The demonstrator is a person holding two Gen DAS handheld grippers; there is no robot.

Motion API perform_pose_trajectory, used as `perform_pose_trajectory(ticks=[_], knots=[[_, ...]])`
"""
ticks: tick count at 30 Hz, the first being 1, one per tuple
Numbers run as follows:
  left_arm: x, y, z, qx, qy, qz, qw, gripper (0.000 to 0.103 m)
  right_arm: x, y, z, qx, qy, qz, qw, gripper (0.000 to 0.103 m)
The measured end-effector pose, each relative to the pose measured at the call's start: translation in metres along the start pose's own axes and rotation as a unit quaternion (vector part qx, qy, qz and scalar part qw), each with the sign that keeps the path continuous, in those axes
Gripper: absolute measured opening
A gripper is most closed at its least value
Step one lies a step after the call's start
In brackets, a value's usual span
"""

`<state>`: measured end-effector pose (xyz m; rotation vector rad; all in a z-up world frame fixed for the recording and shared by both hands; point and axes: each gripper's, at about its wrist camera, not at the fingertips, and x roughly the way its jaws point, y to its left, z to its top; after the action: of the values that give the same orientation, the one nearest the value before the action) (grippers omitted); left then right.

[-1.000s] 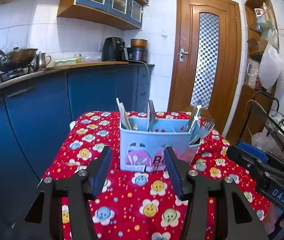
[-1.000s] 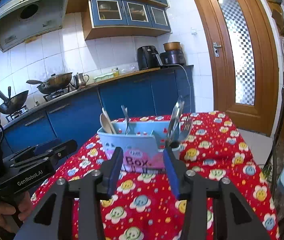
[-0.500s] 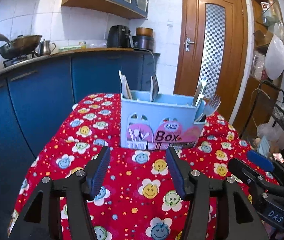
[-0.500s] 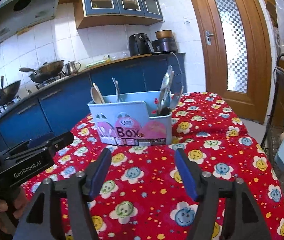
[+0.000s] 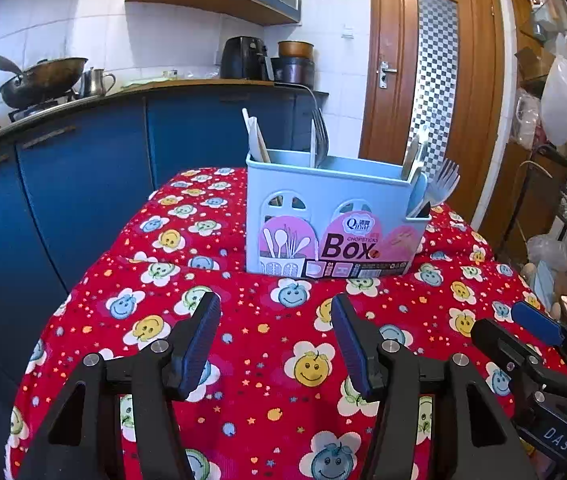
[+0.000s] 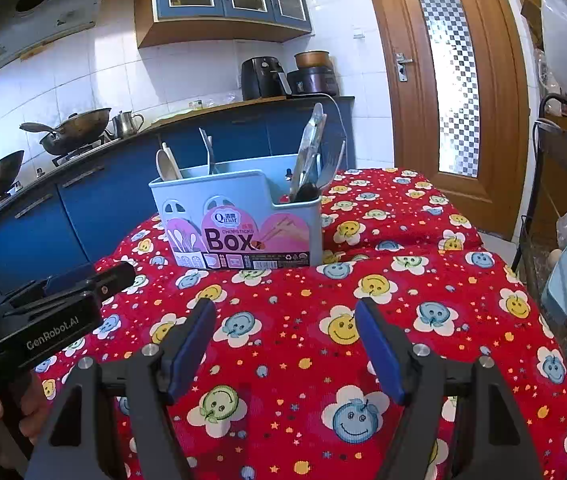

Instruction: Organize utensils

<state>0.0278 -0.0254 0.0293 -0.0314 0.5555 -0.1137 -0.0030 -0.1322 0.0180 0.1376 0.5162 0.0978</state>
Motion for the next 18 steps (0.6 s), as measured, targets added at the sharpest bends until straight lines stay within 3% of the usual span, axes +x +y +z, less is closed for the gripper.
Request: perform_pose_trajectory(ticks=[18], knots=[[0.0015,-0.0023,-0.0022,0.001,0.000,0.005,1.0000,0.060,-0.0015,-0.0016,-0.0010,0.007,0.000,0.004,1.000,0.075]])
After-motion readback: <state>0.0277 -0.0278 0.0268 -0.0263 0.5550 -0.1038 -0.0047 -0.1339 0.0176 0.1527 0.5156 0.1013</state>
